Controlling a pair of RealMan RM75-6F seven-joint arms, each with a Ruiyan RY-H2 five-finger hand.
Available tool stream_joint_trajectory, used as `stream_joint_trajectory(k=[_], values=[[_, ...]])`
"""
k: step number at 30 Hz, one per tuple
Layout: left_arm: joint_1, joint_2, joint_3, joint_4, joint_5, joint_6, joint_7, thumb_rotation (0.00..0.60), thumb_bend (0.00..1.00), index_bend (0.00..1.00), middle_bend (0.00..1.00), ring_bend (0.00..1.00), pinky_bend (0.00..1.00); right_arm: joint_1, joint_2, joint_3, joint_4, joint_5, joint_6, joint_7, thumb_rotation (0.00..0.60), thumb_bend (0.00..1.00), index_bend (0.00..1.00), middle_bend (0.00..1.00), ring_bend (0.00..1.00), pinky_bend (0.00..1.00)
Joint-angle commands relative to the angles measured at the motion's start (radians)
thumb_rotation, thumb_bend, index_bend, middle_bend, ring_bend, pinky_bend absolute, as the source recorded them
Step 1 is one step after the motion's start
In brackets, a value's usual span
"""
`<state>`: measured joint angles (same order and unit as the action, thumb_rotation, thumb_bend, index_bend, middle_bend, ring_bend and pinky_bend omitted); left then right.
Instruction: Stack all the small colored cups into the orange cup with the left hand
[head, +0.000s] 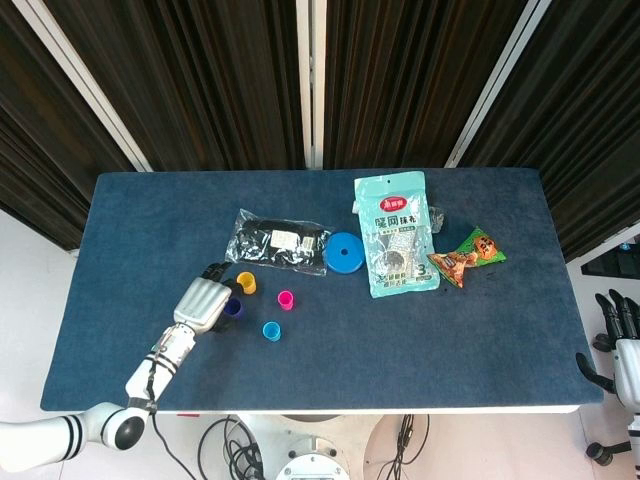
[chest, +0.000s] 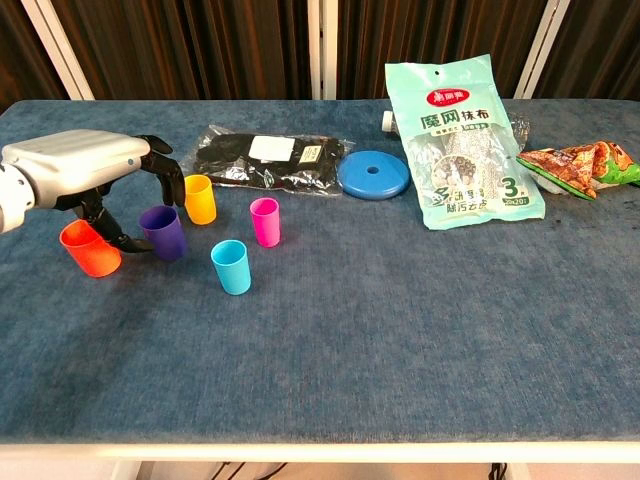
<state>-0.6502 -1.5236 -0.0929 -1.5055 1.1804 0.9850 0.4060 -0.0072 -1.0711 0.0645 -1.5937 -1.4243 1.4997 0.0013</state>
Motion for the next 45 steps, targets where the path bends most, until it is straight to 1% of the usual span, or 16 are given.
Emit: stream_joint_trajectory(k=[1, 6, 11, 19, 23, 29, 32, 36, 39, 45], values=[[0.0, -0.015, 0.005, 0.024, 0.016, 0.007, -0.012, 0.6, 0.22, 0.39, 0.38, 0.05, 0.1, 0.0, -0.001, 0.001, 0.002, 0.002, -0.001, -0.003, 0.6, 0.23, 0.0, 0.0, 0.0, 0.0], [0.0, -0.032, 0.004, 0.051, 0.029, 0.017, -0.021, 0.6, 0.24, 0.4, 0.41, 0.06, 0.1, 0.001, -0.003, 0.002, 0.006, 0.004, -0.006, -0.003, 0.6, 0.23, 0.0, 0.0, 0.0, 0.0], [0.0, -0.043, 0.005, 0.068, 0.035, 0.024, -0.016, 0.6, 0.25, 0.44, 0.43, 0.07, 0.07, 0.003, -0.005, 0.002, 0.007, 0.004, -0.011, -0.001, 0.6, 0.24, 0.0, 0.0, 0.0, 0.0], [0.003, -0.036, 0.001, 0.047, 0.05, 0.042, -0.014, 0.6, 0.26, 0.48, 0.46, 0.08, 0.06, 0.003, -0.005, 0.003, 0.007, 0.004, -0.012, 0.001, 0.6, 0.24, 0.0, 0.0, 0.0, 0.0], [0.013, -0.005, -0.015, -0.004, 0.063, 0.086, -0.007, 0.6, 0.26, 0.48, 0.46, 0.08, 0.06, 0.002, -0.002, 0.003, 0.004, 0.001, -0.009, 0.001, 0.6, 0.24, 0.0, 0.0, 0.0, 0.0], [0.053, 0.105, -0.025, -0.141, 0.075, 0.175, 0.048, 0.6, 0.26, 0.48, 0.48, 0.08, 0.06, 0.003, 0.003, 0.004, 0.003, -0.006, -0.005, 0.005, 0.6, 0.24, 0.0, 0.0, 0.0, 0.0], [0.083, 0.166, -0.011, -0.217, 0.065, 0.204, 0.077, 0.6, 0.26, 0.48, 0.49, 0.09, 0.05, 0.004, 0.0, 0.004, 0.009, -0.004, -0.01, 0.014, 0.6, 0.23, 0.0, 0.0, 0.0, 0.0], [0.12, 0.224, 0.03, -0.286, 0.057, 0.219, 0.113, 0.6, 0.26, 0.49, 0.49, 0.09, 0.05, 0.005, -0.001, 0.005, 0.013, -0.004, -0.012, 0.019, 0.6, 0.24, 0.0, 0.0, 0.0, 0.0], [0.142, 0.234, 0.046, -0.301, 0.053, 0.231, 0.107, 0.6, 0.26, 0.49, 0.49, 0.1, 0.04, 0.005, -0.002, 0.005, 0.01, -0.005, -0.011, 0.017, 0.6, 0.24, 0.0, 0.0, 0.0, 0.0], [0.154, 0.213, 0.052, -0.266, 0.05, 0.223, 0.081, 0.6, 0.26, 0.49, 0.49, 0.1, 0.04, 0.001, 0.004, 0.003, -0.002, -0.013, 0.001, 0.007, 0.6, 0.24, 0.0, 0.0, 0.0, 0.0]])
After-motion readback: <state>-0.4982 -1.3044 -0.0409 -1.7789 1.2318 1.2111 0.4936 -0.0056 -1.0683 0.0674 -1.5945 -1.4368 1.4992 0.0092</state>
